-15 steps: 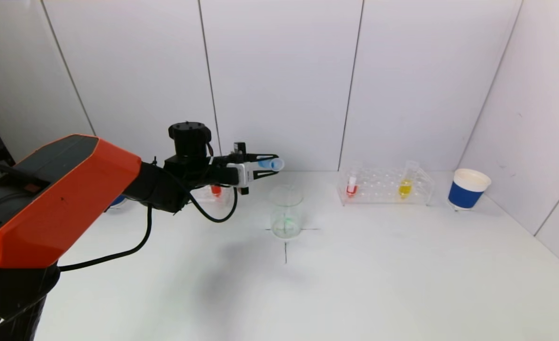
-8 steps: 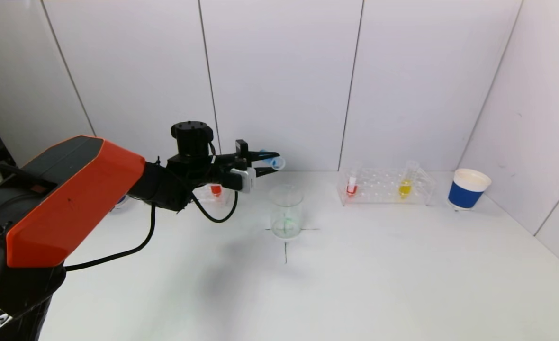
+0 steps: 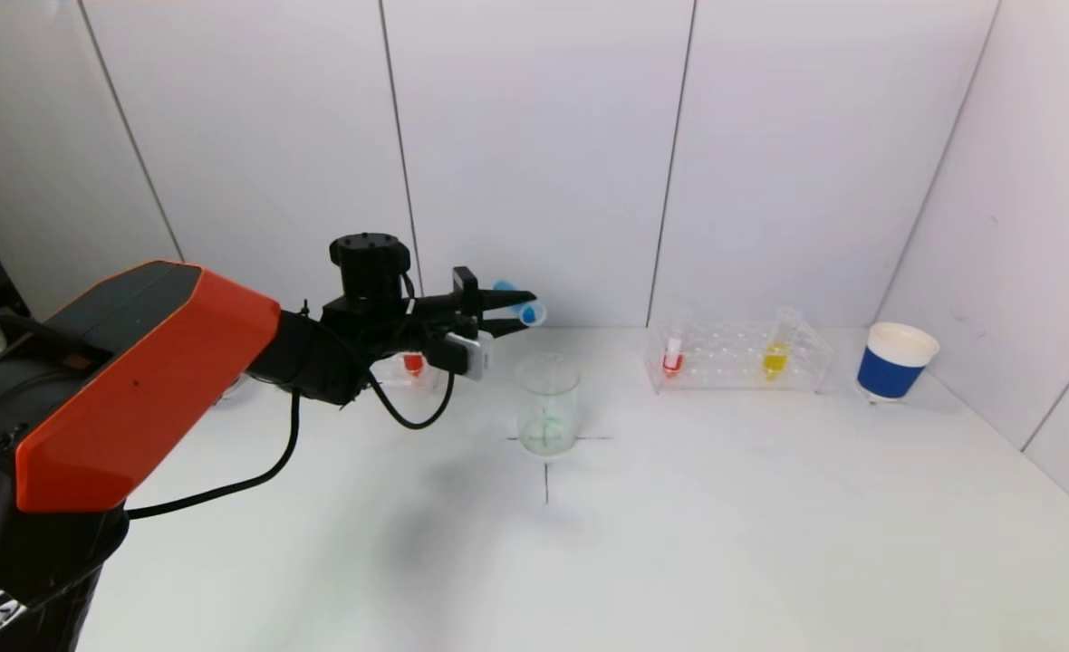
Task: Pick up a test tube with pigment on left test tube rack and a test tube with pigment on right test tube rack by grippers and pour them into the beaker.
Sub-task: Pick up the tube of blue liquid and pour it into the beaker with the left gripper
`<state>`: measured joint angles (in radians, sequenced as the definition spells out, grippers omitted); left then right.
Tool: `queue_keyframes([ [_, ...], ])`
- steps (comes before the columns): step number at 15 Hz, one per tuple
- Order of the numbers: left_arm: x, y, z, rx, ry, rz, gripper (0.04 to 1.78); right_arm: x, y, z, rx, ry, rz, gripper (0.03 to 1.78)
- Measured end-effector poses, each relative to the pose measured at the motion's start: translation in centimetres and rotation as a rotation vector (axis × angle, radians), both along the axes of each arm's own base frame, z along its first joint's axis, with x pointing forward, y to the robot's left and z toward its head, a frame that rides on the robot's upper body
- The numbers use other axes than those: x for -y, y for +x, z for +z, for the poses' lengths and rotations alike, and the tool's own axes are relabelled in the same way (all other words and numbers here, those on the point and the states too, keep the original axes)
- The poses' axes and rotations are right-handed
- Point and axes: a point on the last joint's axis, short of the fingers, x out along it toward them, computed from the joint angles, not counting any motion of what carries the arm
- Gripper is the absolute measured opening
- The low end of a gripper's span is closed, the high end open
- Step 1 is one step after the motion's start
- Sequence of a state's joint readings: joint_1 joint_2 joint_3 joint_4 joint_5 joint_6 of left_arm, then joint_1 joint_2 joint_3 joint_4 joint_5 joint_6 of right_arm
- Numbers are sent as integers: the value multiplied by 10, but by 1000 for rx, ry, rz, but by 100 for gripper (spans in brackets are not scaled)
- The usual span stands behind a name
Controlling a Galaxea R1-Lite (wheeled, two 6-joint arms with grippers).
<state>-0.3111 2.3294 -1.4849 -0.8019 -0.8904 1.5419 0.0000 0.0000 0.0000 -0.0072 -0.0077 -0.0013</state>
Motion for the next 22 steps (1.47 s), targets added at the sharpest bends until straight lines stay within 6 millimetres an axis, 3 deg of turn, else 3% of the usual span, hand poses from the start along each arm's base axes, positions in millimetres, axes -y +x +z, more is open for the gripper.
queue_keyframes([
  [22, 8, -5, 3, 246, 91, -16, 43, 0, 0, 0, 0, 0, 0, 177],
])
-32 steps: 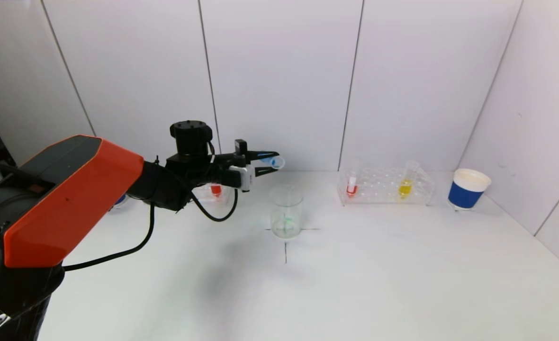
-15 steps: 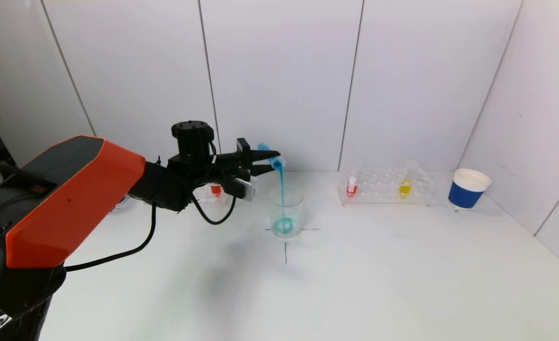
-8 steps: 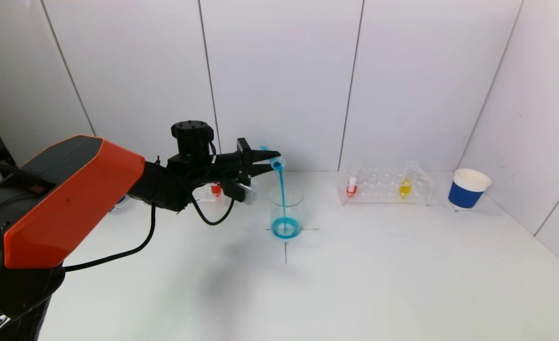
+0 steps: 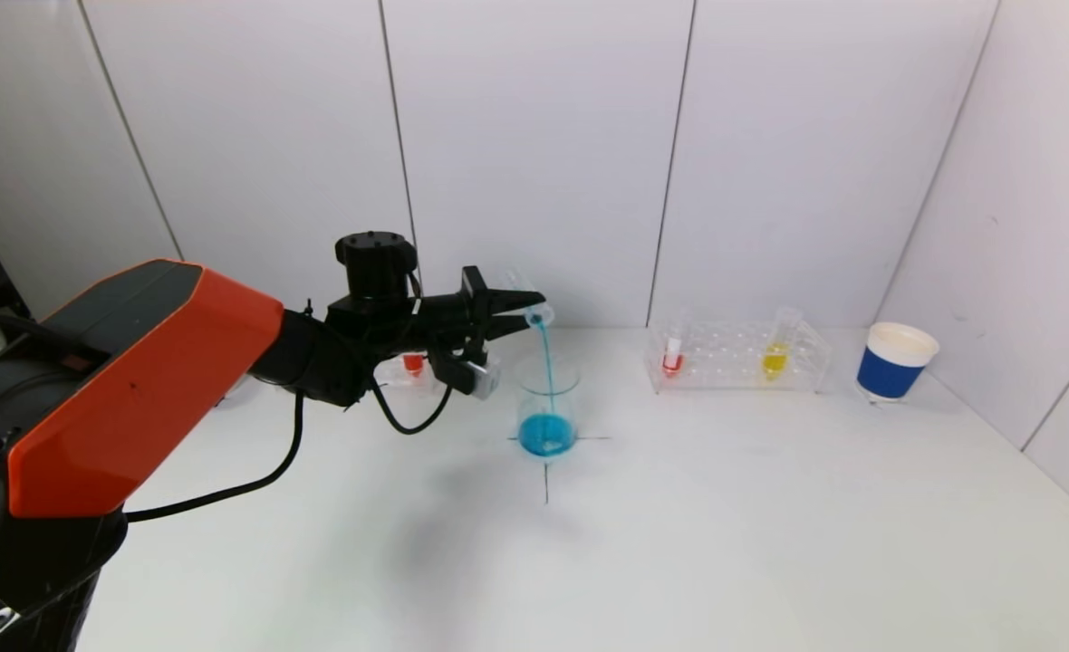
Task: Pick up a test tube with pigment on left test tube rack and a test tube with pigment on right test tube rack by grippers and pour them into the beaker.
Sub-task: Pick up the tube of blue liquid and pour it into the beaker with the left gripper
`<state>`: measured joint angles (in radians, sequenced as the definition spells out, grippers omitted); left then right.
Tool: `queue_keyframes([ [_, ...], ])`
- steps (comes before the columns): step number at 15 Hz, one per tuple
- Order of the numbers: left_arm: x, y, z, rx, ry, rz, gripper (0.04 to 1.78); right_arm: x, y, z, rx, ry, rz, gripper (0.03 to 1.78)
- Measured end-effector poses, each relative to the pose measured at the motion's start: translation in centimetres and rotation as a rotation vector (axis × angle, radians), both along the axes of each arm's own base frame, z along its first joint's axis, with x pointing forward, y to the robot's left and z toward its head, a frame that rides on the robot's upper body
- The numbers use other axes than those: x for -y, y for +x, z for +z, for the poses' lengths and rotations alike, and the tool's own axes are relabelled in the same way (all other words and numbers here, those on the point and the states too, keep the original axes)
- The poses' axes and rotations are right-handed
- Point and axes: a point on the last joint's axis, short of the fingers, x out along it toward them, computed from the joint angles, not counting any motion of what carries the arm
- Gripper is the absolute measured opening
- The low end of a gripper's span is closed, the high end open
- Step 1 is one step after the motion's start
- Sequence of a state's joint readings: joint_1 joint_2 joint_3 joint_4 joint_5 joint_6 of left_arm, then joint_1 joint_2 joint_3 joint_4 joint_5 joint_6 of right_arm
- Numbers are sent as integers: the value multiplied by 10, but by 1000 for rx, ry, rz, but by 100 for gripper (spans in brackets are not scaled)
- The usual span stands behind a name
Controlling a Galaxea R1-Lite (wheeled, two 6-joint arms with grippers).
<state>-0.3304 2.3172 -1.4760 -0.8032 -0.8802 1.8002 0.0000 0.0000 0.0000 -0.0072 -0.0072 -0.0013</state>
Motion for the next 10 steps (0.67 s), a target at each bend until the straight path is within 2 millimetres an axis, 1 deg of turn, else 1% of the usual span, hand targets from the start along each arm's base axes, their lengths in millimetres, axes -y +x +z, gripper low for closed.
queue_keyframes([
  [10, -1, -2, 5, 43, 14, -1, 43, 0, 0, 0, 0, 0, 0, 177],
])
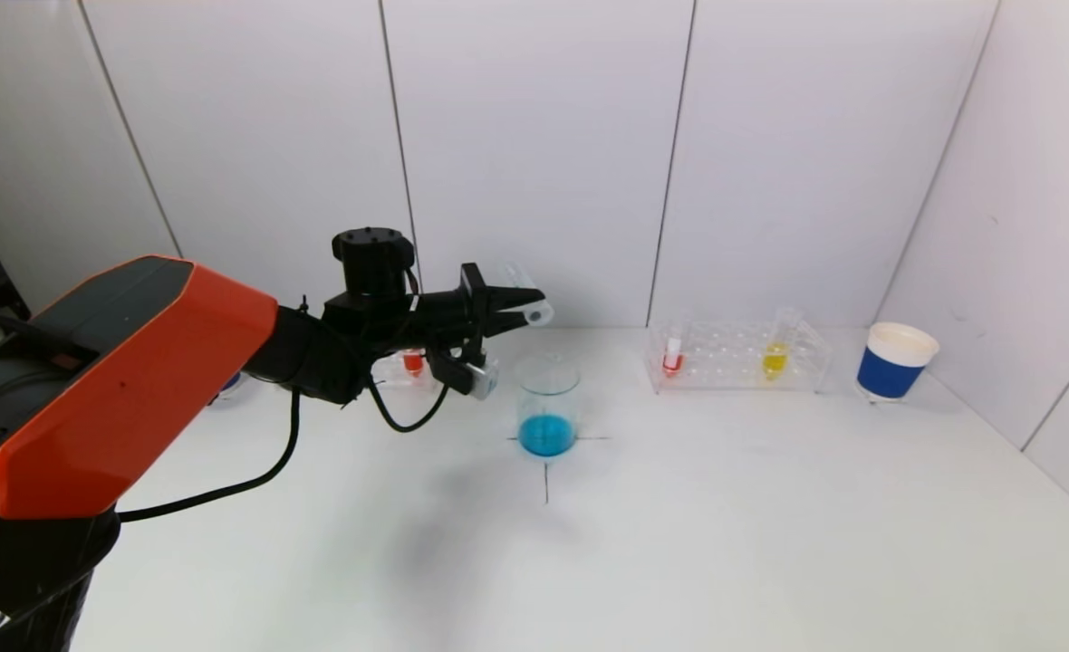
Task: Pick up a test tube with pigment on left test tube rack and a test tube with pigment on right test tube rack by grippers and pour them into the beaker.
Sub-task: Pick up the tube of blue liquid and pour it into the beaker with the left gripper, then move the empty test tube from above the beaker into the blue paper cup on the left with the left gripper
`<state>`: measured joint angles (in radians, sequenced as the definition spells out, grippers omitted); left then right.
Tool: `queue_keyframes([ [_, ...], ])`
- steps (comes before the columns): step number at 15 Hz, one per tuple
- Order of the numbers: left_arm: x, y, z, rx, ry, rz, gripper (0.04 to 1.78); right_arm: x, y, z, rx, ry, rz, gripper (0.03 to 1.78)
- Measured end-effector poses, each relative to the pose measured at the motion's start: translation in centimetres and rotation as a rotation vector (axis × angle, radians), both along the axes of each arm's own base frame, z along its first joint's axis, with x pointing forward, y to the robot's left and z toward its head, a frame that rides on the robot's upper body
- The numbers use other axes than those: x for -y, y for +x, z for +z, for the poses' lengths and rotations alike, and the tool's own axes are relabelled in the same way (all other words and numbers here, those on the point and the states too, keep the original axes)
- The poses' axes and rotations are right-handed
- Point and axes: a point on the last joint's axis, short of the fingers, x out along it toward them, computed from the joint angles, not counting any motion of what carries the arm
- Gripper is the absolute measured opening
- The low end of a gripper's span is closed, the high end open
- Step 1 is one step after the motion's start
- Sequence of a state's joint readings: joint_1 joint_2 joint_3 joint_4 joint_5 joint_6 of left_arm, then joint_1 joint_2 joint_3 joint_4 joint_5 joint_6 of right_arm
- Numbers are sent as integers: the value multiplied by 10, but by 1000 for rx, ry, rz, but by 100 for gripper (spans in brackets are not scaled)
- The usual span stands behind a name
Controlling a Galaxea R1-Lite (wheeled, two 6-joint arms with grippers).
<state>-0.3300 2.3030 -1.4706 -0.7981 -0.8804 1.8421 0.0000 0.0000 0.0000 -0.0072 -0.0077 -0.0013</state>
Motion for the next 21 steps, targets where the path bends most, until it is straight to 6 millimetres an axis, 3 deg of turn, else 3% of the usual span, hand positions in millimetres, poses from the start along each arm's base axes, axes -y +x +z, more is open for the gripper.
queue_keyframes([
  [7, -4, -5, 4, -51, -15, 62, 43, 0, 0, 0, 0, 0, 0, 177],
  [14, -17, -23, 38, -401, -160, 364, 43, 0, 0, 0, 0, 0, 0, 177],
  [21, -33, -44, 90, -602, -542, 700, 43, 0, 0, 0, 0, 0, 0, 177],
])
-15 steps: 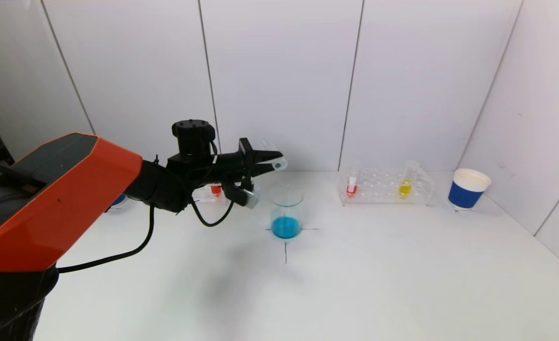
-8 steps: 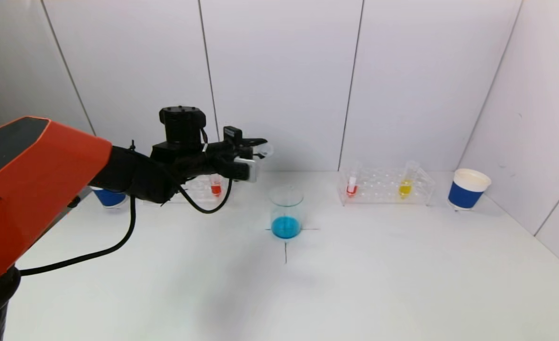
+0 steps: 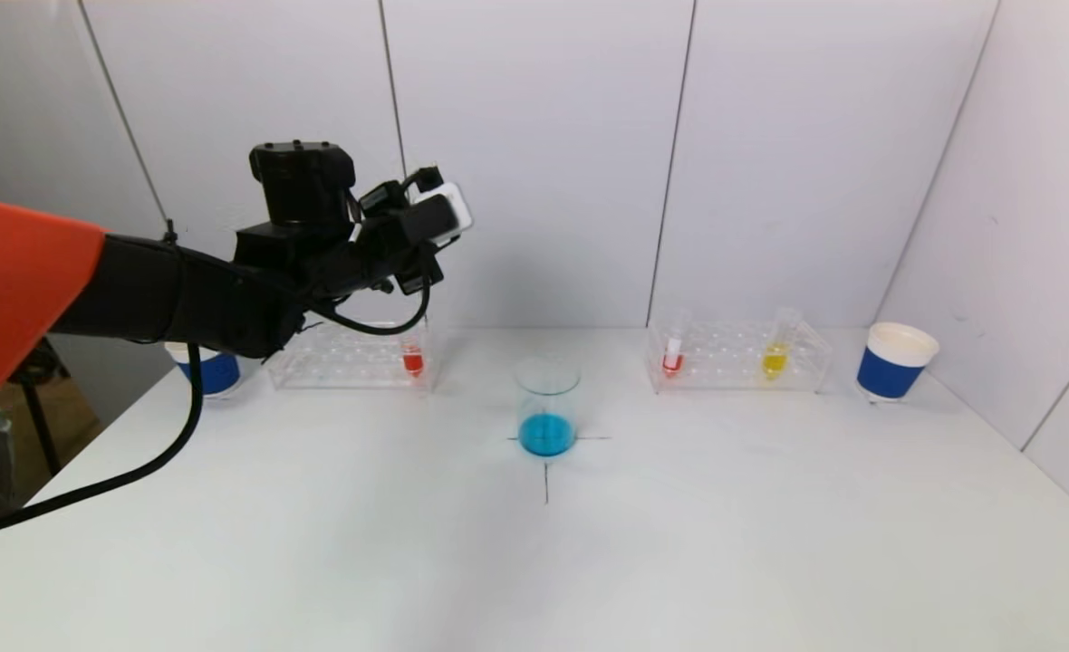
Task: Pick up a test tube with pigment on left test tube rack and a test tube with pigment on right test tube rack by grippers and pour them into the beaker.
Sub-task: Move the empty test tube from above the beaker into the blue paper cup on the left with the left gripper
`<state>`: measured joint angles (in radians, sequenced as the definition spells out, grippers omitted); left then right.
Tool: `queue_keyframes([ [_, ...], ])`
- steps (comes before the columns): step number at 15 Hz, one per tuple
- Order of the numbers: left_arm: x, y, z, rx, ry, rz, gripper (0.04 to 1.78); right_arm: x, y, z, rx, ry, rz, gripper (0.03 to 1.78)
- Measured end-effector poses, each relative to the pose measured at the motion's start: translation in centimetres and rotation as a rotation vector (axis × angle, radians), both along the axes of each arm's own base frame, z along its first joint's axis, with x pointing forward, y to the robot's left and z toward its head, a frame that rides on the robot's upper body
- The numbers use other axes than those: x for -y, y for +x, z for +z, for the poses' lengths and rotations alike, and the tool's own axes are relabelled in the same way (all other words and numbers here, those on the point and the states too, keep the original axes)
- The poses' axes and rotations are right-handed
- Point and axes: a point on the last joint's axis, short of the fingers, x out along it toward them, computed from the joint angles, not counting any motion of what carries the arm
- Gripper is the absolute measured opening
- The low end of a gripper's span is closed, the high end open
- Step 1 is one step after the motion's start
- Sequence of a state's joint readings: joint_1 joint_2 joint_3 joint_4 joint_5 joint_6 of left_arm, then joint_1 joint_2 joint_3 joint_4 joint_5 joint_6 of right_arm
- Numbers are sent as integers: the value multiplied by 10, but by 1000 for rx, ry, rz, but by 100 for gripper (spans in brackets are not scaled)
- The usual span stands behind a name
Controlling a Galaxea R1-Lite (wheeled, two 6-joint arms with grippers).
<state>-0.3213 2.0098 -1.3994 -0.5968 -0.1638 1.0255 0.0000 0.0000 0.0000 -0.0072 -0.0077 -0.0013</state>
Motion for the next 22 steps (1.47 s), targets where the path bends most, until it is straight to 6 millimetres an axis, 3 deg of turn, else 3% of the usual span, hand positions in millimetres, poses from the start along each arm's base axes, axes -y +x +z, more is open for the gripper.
queue_keyframes([
  [5, -13, -26, 40, -134, -227, 218, 43, 0, 0, 0, 0, 0, 0, 177],
  [11, -34, -58, 84, -36, -396, 482, 43, 0, 0, 0, 0, 0, 0, 177],
  [17, -55, -101, 106, -136, -602, 593, 43, 0, 0, 0, 0, 0, 0, 177],
  [22, -100, -117, 116, -111, -762, 703, 43, 0, 0, 0, 0, 0, 0, 177],
])
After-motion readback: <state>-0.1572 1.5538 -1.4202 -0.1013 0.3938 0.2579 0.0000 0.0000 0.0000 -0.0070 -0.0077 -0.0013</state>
